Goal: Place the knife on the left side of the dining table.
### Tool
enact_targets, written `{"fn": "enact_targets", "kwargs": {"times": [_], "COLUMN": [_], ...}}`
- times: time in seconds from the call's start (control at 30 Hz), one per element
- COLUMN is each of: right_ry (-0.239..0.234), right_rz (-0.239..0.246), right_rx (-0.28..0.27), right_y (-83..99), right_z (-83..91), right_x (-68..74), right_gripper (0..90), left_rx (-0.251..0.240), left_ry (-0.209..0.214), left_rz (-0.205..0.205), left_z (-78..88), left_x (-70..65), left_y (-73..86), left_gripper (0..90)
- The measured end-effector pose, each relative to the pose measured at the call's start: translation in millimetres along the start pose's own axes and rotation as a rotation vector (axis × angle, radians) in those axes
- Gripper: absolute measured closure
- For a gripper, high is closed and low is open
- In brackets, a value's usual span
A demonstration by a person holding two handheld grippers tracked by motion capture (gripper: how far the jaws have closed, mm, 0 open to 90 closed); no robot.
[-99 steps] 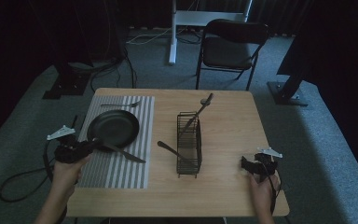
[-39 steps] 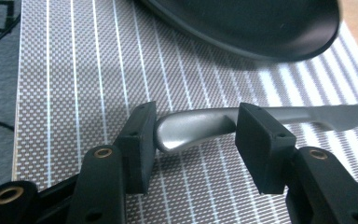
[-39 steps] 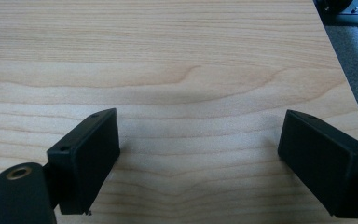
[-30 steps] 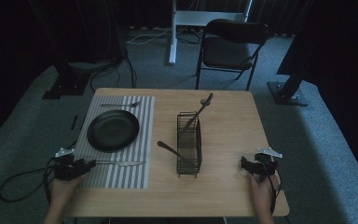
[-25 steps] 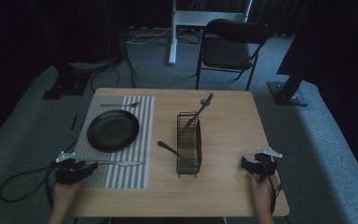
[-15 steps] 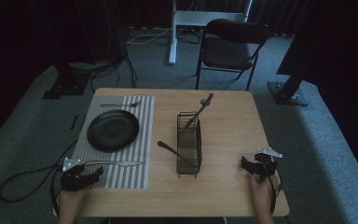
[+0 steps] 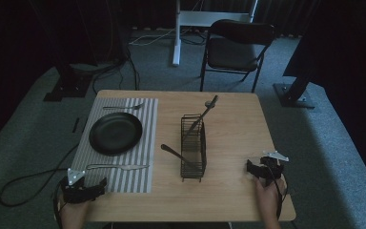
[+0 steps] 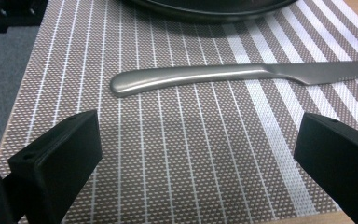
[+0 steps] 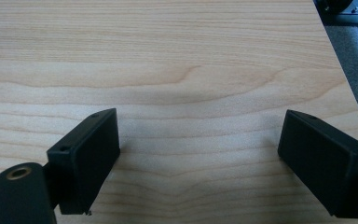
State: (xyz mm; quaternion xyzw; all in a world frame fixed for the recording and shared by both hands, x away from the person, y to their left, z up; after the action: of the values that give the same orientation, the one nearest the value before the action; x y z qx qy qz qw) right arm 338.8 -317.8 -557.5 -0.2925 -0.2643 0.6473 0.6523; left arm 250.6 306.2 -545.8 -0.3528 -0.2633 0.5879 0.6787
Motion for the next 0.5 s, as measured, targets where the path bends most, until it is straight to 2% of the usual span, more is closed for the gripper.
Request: {"fn": "enact_targets", "kwargs": {"times": [0.03, 0.1, 0.2, 0.23, 0.27, 0.3, 0.37, 0.4, 0.5], "right_ry": [0.0, 0.0, 0.0, 0.0, 0.0, 0.0, 0.0, 0.0, 0.0], "right_rz": [0.0, 0.0, 0.0, 0.0, 0.0, 0.0, 0.0, 0.0, 0.0], "right_rx": [0.0, 0.0, 0.0, 0.0, 0.0, 0.0, 0.0, 0.0, 0.0], "right_y": [0.0, 0.0, 0.0, 0.0, 0.0, 0.0, 0.0, 0.0, 0.0], "right_z": [0.0, 0.0, 0.0, 0.0, 0.0, 0.0, 0.0, 0.0, 0.0], "right_x": [0.0, 0.0, 0.0, 0.0, 0.0, 0.0, 0.0, 0.0, 0.0], "right_gripper": [11.7, 11.7, 11.7, 11.7, 11.7, 11.7, 11.7, 11.7, 11.7], "left_rx": [0.0, -0.03, -0.021, -0.012, -0.006, -0.002, -0.013, -0.022, -0.034], "left_ry": [0.0, -0.062, -0.07, -0.105, -0.105, -0.125, -0.136, -0.162, -0.183], "left_rz": [0.0, -0.031, -0.033, -0.027, -0.021, -0.02, -0.022, -0.037, -0.031], "left_z": [0.0, 1.2, 0.8, 0.0, -0.9, -1.6, -1.4, -1.3, 0.0], "left_x": [0.0, -1.6, -0.9, 0.9, 2.1, 2.8, 3.1, 3.1, 4.2], "left_y": [0.0, 0.6, 0.6, 2.1, 2.4, 2.4, 2.1, 1.1, -0.3], "left_gripper": [1.3, 1.3, 1.3, 1.3, 1.3, 1.4, 1.4, 1.4, 1.4]}}
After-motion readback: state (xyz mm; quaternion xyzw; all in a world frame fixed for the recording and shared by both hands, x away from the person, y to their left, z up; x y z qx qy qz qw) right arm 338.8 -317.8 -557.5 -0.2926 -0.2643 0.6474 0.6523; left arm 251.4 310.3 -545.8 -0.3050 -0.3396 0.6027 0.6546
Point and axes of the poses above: each handheld gripper's, and its own axes: z roughly backward along the jaws, y roughly out of its underside, x roughly to its left, the point moved 1 cm from there along -z, roughly forward along the jaws, and after that the axes turned 4 degrees about y, right-handed, at the moved point
